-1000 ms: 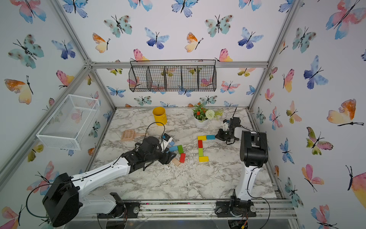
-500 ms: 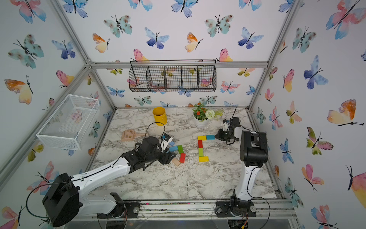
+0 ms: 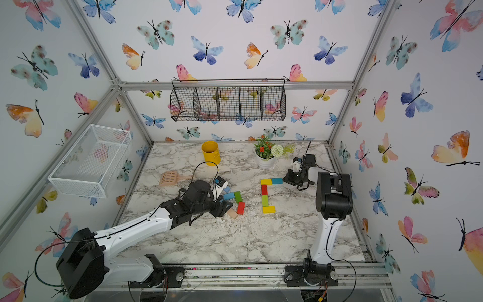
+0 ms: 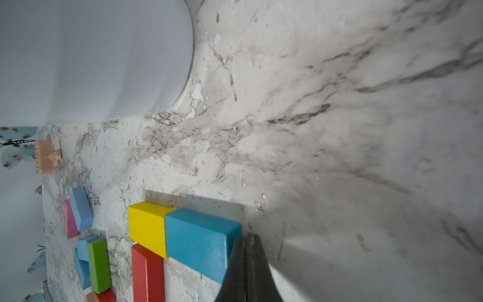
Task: Assemble the letter c with building blocks
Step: Assemble the building block at the center of the board.
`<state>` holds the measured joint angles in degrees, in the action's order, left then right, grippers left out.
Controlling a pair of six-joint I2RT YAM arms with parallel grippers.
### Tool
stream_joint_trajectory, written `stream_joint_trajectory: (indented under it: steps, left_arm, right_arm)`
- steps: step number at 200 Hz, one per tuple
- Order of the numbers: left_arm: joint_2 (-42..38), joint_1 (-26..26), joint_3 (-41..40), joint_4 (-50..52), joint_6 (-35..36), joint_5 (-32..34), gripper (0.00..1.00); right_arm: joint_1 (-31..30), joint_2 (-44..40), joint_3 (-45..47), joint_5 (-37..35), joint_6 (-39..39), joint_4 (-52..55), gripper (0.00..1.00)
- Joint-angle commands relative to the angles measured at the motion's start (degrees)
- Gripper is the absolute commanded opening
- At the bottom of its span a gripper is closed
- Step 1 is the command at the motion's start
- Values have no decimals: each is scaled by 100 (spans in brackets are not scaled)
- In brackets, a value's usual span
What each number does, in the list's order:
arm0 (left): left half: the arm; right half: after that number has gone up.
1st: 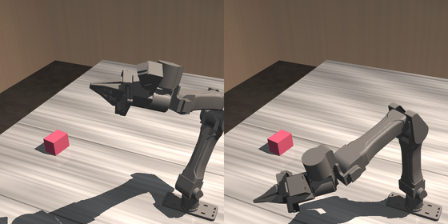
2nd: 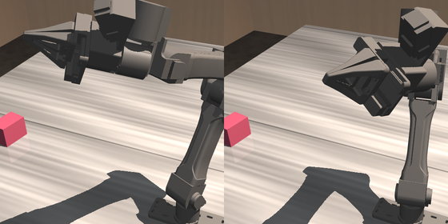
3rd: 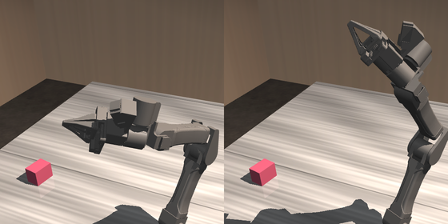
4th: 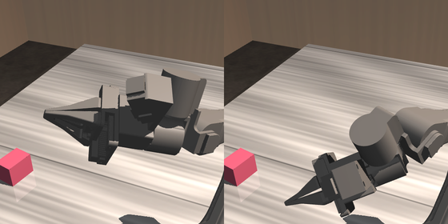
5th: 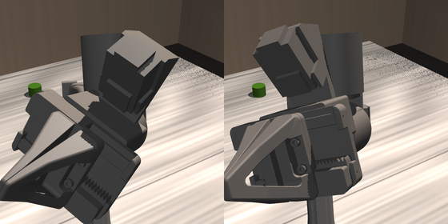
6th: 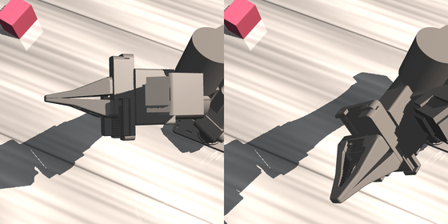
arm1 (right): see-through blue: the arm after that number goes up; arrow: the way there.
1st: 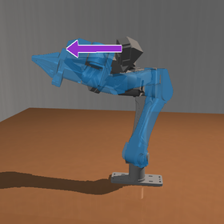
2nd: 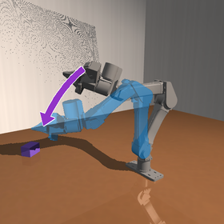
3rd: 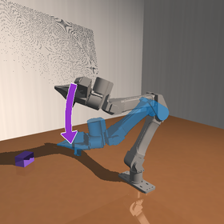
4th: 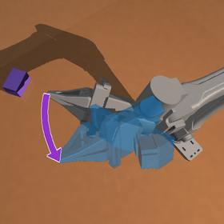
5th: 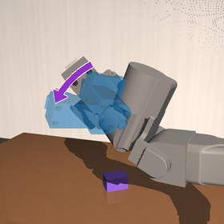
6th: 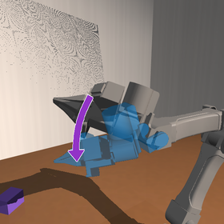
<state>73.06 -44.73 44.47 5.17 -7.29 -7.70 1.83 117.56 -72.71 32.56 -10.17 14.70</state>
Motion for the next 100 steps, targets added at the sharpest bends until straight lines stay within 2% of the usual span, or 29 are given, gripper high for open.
stream_joint_trajectory:
  steps: [1,59,100]
  left_arm:
    - [64,-19,194,90,78,85,65]
    - [68,-26,194,91,61,123,65]
    - [68,-18,185,98,16,216,65]
  right_arm:
    - [-33,98,-130,-5,60,156,5]
    - [-34,-580,176,-364,-154,12,8]
    - [-93,-1217,634,-364,-283,76,23]
